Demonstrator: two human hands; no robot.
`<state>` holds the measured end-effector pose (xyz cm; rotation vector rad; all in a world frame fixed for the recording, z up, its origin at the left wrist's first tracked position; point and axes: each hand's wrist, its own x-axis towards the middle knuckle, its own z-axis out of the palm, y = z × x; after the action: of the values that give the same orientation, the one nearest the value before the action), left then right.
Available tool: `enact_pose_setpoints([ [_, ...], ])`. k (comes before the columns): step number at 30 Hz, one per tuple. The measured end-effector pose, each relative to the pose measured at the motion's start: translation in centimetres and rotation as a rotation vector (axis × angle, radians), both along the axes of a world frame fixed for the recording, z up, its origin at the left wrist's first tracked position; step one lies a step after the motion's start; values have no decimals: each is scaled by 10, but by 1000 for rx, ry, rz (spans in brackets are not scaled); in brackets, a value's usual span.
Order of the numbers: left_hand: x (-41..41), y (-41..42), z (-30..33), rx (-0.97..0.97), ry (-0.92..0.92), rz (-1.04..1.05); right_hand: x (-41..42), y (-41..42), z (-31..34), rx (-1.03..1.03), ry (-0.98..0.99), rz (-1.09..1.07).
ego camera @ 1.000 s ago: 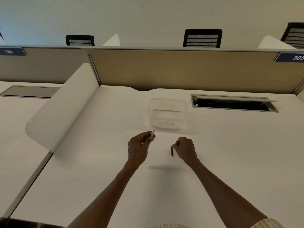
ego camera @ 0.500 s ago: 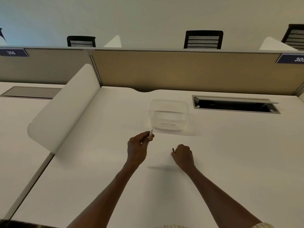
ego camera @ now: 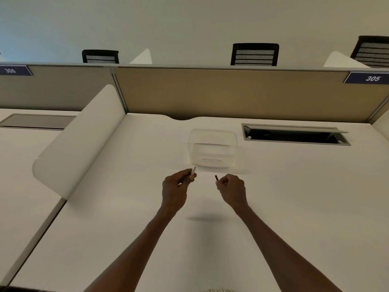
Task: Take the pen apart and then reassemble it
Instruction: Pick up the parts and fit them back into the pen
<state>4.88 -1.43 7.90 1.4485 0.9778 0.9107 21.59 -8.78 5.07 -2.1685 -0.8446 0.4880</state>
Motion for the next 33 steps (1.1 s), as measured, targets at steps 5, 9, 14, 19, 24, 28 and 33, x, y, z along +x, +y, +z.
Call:
enact_pose_setpoints([
  [5,4,-1,2,5,-13,-11,-5,5,39,314,1,42],
  [9,7,-3,6,62,0,-7,-9,5,62,456,-34,105],
  [14,8,-3,10,83,-8,-7,-11,4,77,477,-228,232],
  [19,7,-2,12,86,-19,-20,-11,3,79,451,-301,291],
  [24,4,2,11,103,40,-41,-3,4,85,400,-358,371],
  [28,2,4,14,159,87,-85,8,3,93,350,-391,499],
  [33,-1,6,19,151,121,-160,13,2,97,338,-408,569],
])
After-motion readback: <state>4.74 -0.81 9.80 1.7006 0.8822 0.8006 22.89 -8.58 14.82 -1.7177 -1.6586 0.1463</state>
